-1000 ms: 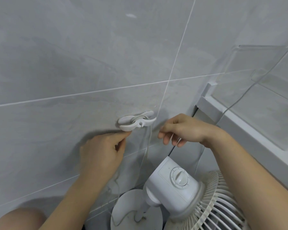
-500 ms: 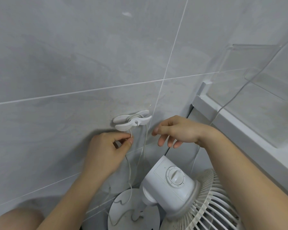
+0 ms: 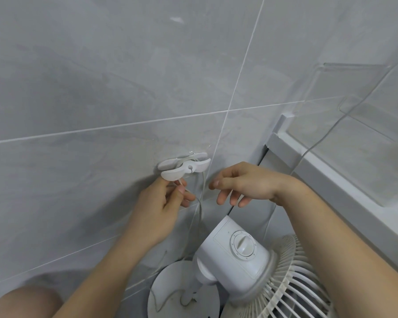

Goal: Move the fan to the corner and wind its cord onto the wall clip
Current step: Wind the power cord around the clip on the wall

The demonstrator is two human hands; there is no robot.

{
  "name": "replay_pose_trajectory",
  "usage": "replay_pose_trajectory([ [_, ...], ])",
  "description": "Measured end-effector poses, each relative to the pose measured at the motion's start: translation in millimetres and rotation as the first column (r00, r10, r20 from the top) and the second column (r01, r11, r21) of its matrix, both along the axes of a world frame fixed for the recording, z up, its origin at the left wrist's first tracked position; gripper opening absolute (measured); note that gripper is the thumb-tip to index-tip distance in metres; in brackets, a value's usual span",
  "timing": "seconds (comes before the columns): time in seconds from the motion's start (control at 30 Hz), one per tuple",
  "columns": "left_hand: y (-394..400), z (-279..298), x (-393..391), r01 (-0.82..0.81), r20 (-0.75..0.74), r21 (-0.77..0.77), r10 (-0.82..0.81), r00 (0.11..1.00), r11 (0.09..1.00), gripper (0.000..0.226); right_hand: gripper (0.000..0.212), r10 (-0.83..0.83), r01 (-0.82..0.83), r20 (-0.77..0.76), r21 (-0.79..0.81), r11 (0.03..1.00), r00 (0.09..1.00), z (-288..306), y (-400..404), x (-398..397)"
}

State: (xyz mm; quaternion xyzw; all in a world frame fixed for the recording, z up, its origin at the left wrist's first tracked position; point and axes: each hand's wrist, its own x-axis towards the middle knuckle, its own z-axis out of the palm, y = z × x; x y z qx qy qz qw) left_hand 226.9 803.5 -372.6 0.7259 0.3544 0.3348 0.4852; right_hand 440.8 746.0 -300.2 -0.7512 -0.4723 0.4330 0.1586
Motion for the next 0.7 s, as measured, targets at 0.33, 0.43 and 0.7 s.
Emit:
replay_pose_trajectory([
  [0.33, -2.5, 4.5, -0.7, 0.062, 0.076, -0.119, -0.053, 0.996, 0.991, 0.01, 0.025, 0.124, -0.124, 0.036, -0.009, 0.992, 0.992, -11.0, 3.5, -7.1],
  [0.43, -3.3, 5.3, -0.2, 0.062, 0.08, -0.127, -0.052, 0.995, 0.99, 0.01, 0.023, 0.148, -0.147, 0.043, -0.021, 0.989, 0.988, -16.2, 5.9, -11.0],
  [0.7, -1.3, 7.3, -2.9, 0.058, 0.082, -0.127, -0.048, 0.996, 0.99, 0.011, 0.013, 0.15, -0.148, 0.119, -0.022, 0.989, 0.982, -20.7, 11.2, -7.1],
])
